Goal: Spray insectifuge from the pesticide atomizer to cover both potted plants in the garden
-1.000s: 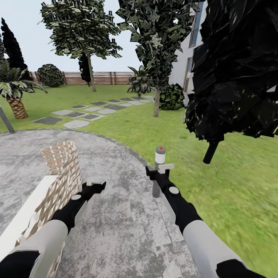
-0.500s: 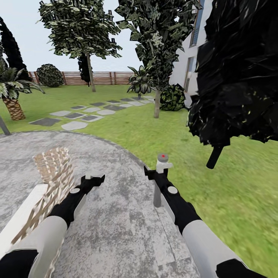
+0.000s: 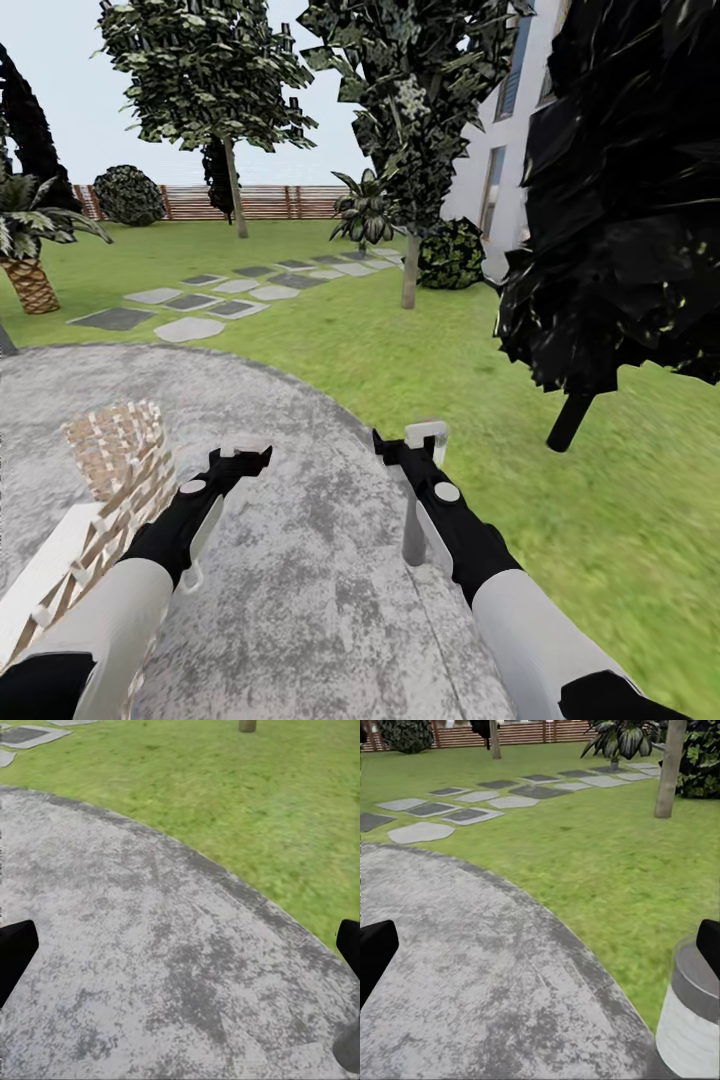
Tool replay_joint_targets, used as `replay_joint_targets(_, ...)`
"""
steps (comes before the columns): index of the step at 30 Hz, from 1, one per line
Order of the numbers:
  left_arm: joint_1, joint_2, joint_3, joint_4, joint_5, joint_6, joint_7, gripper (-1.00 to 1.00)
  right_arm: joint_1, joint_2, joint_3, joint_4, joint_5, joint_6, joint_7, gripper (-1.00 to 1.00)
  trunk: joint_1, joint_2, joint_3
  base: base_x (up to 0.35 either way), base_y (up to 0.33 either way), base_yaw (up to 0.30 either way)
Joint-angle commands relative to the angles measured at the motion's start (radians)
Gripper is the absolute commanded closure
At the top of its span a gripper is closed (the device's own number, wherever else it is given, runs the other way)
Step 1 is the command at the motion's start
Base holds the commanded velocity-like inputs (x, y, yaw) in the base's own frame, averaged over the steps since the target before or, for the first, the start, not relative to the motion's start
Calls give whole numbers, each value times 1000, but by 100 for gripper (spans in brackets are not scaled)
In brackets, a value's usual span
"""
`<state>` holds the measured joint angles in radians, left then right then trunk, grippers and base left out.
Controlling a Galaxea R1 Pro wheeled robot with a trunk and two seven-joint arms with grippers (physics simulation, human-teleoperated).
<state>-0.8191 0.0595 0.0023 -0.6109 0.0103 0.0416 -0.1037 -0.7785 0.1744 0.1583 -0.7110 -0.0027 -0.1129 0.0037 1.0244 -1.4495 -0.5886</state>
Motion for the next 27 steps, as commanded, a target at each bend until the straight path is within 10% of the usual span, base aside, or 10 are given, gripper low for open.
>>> replay_joint_targets(1,0,1,1,-2,1,4,-4,-100,-1,0,0,-1,0,-3,0,-100,1,0,-2,332,114,124)
replay_joint_targets(27,0,0,0,-3,1,2,-5,-100,-1,0,-1,-17,0,-3,-1,-100,1,0,-11,315,139,52)
